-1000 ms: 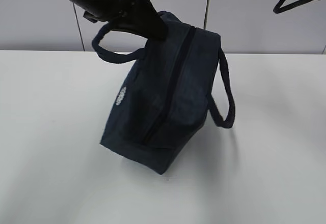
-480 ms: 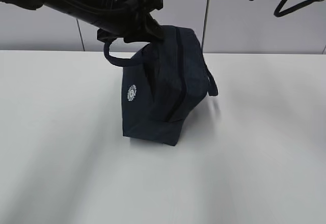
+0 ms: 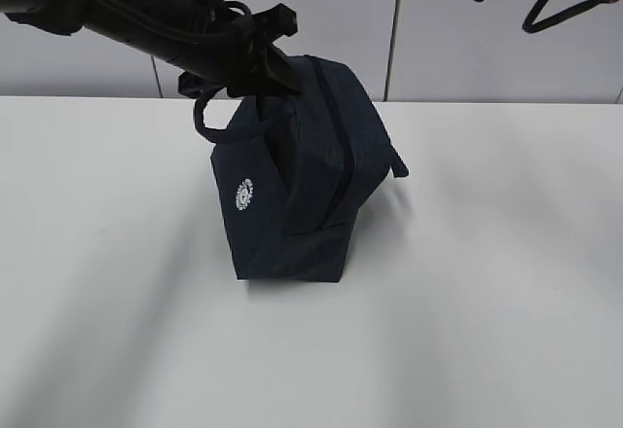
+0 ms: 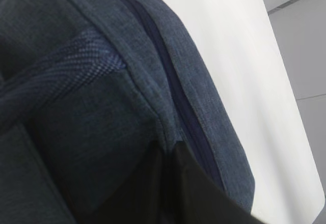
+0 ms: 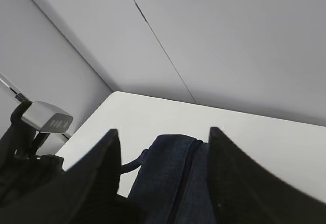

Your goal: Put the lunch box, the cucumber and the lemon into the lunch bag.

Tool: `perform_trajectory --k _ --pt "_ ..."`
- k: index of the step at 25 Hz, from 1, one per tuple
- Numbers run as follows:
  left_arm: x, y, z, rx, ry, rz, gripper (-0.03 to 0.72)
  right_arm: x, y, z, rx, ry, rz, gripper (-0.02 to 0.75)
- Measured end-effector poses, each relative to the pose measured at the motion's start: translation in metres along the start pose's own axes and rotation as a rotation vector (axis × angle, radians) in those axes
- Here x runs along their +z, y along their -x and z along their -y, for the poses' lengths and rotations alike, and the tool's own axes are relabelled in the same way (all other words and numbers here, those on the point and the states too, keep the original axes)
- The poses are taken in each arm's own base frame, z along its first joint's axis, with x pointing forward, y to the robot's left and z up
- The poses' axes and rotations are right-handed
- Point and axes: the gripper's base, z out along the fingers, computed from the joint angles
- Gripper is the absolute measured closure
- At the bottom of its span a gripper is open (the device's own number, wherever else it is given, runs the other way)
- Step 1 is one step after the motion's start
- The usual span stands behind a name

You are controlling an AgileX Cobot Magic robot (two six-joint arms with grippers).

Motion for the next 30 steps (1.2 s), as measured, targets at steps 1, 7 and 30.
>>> perform_trajectory --k 1,7,30 --pt "-0.001 0.001 -0.002 -0.003 0.001 -0.005 0.694 0.000 0.000 0.000 0.000 0.000 0.000 0.333" --pt "-0.009 0.004 -0.014 -0.010 0.011 -0.037 0.673 0.000 0.000 0.000 0.000 0.000 0.000 0.334" --pt "-0.072 0.019 -0.019 0.200 0.149 -0.057 0.284 -0.005 0.002 -0.009 -0.030 0.042 -0.033 0.335"
